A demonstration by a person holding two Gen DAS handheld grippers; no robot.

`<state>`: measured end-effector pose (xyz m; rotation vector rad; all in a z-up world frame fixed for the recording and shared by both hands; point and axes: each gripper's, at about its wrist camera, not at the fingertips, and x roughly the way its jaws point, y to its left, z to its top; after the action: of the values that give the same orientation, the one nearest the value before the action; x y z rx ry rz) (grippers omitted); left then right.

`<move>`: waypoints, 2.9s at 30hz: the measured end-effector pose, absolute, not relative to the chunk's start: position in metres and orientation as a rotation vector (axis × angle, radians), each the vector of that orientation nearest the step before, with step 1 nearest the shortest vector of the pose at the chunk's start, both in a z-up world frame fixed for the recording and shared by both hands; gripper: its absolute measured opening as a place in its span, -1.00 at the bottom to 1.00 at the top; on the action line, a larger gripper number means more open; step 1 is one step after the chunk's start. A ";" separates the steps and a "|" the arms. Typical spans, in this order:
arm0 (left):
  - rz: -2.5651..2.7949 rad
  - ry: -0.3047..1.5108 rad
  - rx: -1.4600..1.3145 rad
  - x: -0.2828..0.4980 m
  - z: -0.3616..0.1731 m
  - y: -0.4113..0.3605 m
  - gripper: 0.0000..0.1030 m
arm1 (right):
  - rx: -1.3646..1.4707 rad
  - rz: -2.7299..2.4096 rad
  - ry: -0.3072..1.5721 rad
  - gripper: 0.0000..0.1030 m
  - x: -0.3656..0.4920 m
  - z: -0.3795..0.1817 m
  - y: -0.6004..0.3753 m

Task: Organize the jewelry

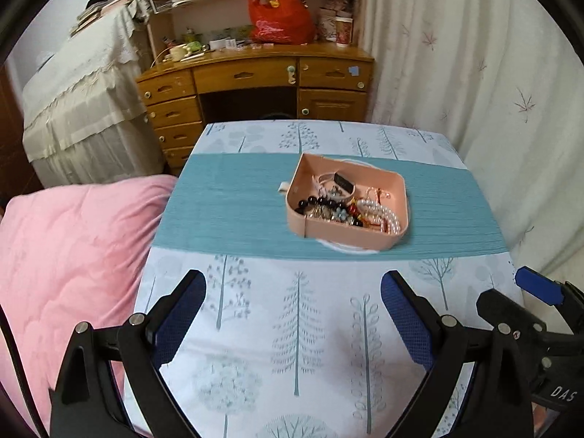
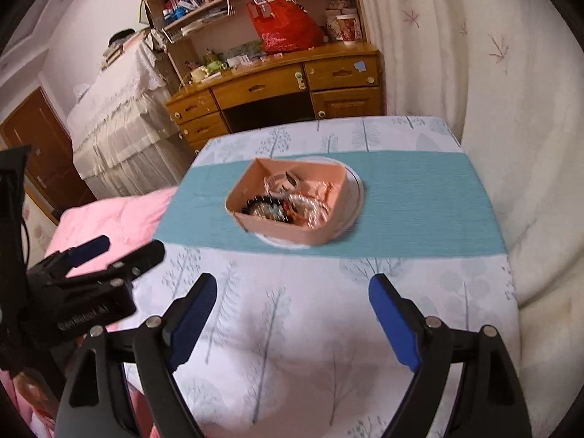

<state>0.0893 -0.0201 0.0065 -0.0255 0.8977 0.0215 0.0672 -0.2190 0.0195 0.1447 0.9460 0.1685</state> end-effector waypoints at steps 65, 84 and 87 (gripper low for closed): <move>0.050 0.865 0.008 -0.034 0.020 -0.049 0.98 | 0.060 0.126 0.880 1.00 -0.042 0.045 -0.226; 0.054 0.846 0.015 -0.038 0.025 -0.053 0.98 | 0.058 0.124 0.880 1.00 -0.040 0.045 -0.229; 0.056 0.847 0.013 -0.038 0.025 -0.052 0.98 | 0.049 0.122 0.884 1.00 -0.037 0.044 -0.232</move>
<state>-0.0384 -0.0520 0.0248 0.0134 0.8475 0.0557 -0.0369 -0.2324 0.0440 0.0488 0.8840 0.1216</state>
